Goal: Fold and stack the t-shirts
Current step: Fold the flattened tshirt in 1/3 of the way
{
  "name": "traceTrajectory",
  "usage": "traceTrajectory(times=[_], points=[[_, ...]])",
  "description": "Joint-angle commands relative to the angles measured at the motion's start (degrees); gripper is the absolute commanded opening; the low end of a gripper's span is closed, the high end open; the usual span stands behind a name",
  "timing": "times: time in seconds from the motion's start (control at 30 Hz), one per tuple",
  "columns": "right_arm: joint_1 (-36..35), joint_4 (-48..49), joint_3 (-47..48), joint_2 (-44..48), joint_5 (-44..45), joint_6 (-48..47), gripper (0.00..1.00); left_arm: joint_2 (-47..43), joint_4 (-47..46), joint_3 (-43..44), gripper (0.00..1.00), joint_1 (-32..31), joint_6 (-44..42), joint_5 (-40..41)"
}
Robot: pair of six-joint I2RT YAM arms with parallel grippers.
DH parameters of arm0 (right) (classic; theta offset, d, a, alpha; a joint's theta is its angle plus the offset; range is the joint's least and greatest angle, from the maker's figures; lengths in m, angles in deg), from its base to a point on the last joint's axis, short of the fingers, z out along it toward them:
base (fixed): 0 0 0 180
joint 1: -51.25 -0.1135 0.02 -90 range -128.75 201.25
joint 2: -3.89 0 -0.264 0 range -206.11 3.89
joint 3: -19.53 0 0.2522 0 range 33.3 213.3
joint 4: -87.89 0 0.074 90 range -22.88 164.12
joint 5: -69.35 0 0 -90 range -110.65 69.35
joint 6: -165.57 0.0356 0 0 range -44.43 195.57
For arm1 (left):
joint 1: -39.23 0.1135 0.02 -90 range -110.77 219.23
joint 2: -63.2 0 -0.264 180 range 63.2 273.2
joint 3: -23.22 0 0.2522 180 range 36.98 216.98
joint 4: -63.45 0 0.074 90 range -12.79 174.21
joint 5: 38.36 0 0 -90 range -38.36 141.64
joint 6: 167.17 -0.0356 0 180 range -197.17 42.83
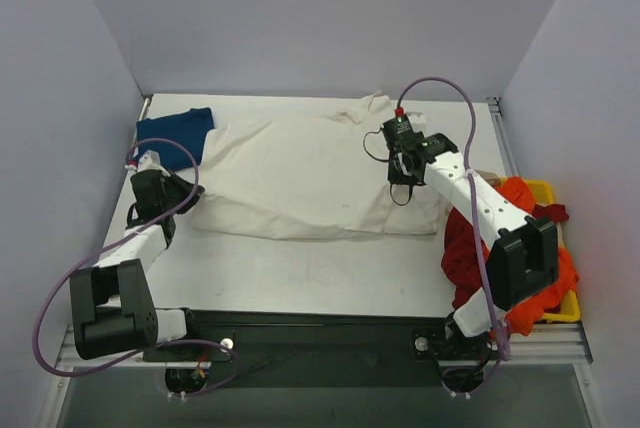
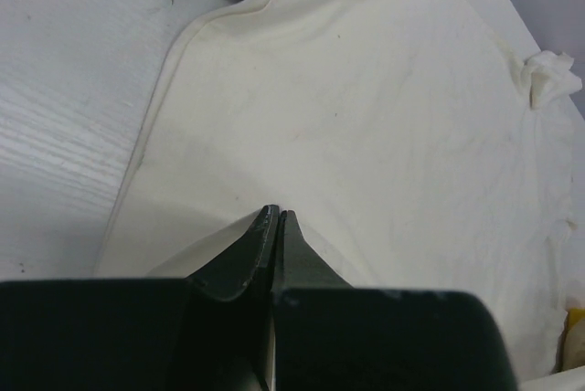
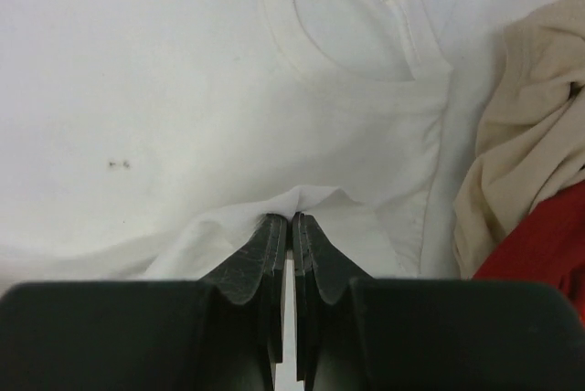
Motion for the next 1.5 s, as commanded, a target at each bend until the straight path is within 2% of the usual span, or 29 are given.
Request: traceTrajectory(times=[0.0,0.27,0.53,1.2,1.23,1.27,1.3,1.33,1.43,1.47], points=[[2.0,-0.3,6.5,-4.4,-2.9,-3.8,0.00,2.0,-6.1,3.9,0.00,1.0,-0.1,-0.5],[6.5,-1.4,17.3,-14.8,-6.2,-6.5,0.00,10.2,-11.8,8.0,0.00,1.8,1.9,-1.2],[8.7,-3.3,26.0,-20.2,-7.6,-8.0,0.00,15.2,-15.9,9.8,0.00,3.0,3.9,-2.7],[10.0,-5.2,33.4,-26.2,-9.3,-8.9,0.00,19.5,-19.8,11.3,0.00,3.3,4.9,-2.3],[10.0,-5.2,34.4,-26.7,-9.4,-9.0,0.00,19.9,-19.8,11.5,0.07,3.4,4.9,-2.4],[10.0,-5.5,34.9,-27.5,-9.5,-9.0,0.00,19.9,-19.6,12.1,0.18,3.3,4.9,-2.5],[10.2,-5.7,35.8,-28.0,-9.7,-9.1,0.00,19.8,-19.4,12.2,0.35,3.4,4.7,-2.3],[10.3,-5.9,36.5,-28.5,-9.9,-9.3,0.02,19.3,-18.6,12.4,0.43,3.3,4.4,-2.1],[11.1,-6.3,40.2,-30.5,-11.7,-10.3,0.39,16.7,-15.6,12.9,0.58,2.5,2.8,0.5],[11.4,-6.6,41.5,-30.7,-12.5,-10.3,0.59,15.9,-14.4,13.0,0.60,1.4,2.1,1.6]])
